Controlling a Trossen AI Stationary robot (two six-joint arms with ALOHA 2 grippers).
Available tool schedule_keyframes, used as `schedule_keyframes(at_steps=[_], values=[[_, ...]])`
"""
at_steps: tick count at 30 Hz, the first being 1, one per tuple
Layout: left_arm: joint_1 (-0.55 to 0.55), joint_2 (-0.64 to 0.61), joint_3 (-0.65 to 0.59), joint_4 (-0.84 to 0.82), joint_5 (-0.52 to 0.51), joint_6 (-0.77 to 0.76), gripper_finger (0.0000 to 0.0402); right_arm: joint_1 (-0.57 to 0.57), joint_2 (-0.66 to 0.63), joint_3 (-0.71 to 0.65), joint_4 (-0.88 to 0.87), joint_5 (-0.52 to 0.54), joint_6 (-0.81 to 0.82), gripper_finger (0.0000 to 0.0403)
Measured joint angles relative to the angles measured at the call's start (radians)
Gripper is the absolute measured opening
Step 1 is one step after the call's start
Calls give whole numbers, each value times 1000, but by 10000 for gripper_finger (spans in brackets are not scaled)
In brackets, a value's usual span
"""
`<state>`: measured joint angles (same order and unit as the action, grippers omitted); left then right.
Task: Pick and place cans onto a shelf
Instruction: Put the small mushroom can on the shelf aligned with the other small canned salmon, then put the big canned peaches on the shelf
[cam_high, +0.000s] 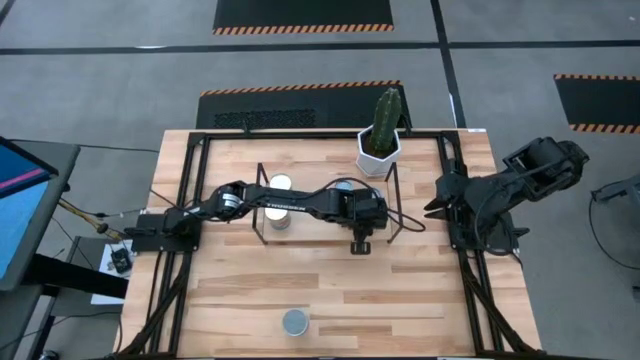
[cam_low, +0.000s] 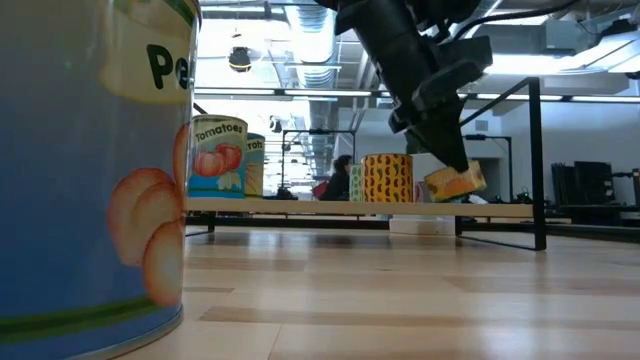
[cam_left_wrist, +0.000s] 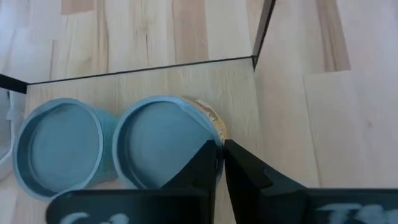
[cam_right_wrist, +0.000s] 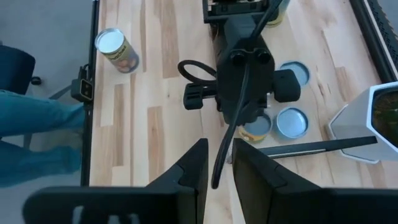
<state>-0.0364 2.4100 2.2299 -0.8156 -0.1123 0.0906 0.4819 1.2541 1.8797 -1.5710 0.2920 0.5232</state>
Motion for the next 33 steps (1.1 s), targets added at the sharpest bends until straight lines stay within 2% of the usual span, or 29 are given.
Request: schedule_keyframes(at_steps=[9,12,17,21,24,30,33], values=[[-2,0,0,5,7,3,52,4,0,0,0,0,1,98],[-3,-17,-1,-11,38,-3,66,4,0,0,0,0,2,98],[-41,-160,-1,-103,40,-32,79,4,0,0,0,-5,2,98],[-96,-306,3,-265,28,-89,81,3,13,0,13,3,1,98],[-156,-362,1,-424,-52,-160,81,1,62,-7,33,35,-20,98],[-298,-421,0,-761,-292,-353,81,-22,212,-46,203,44,-227,98],[-363,-465,-56,-738,-340,-429,81,-38,290,-50,340,30,-334,98]])
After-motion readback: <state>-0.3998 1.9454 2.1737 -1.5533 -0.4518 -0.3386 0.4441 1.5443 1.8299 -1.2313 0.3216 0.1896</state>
